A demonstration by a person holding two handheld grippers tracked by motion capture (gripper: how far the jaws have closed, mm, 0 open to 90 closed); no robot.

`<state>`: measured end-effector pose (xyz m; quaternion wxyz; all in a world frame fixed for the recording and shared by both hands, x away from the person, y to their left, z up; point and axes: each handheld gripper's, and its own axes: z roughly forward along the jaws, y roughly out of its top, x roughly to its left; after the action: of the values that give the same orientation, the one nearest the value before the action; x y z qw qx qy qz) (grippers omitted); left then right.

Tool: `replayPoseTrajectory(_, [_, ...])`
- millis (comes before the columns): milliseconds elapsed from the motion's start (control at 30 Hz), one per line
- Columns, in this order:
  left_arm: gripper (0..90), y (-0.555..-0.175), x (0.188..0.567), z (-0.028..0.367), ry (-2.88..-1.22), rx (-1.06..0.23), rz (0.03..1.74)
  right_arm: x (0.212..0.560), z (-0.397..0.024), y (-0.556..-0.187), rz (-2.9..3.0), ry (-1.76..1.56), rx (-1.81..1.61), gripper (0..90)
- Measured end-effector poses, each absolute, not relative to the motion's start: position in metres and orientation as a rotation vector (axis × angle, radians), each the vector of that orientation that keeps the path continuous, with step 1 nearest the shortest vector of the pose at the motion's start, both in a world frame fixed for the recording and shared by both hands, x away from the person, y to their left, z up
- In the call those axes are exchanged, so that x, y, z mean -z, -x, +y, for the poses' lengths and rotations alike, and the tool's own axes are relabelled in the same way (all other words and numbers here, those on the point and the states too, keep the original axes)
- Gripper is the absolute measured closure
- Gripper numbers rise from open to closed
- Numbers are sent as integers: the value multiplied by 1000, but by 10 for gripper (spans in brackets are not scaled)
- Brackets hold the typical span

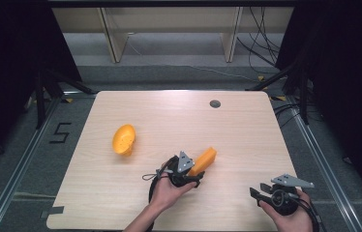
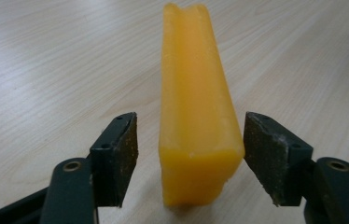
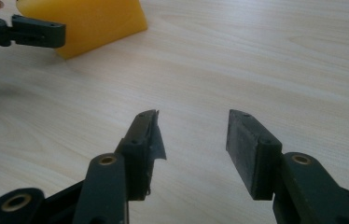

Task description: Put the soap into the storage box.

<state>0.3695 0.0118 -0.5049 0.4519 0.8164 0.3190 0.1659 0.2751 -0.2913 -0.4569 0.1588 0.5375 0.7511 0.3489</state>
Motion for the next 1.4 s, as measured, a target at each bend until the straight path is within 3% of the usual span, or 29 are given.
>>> replayPoseTrajectory(467, [443, -381, 518, 0, -2048, -344, 844, 459, -288, -275, 2129, -1580, -1005, 535])
replayPoseTrajectory(700, [586, -384, 521, -4, -2074, -385, 849, 457, -289, -274, 2145, -1573, -995, 535])
replayPoseTrajectory(1400, [603, -373, 512, -3, -2083, -467, 859, 458, -291, -275, 2157, -1550, -991, 536])
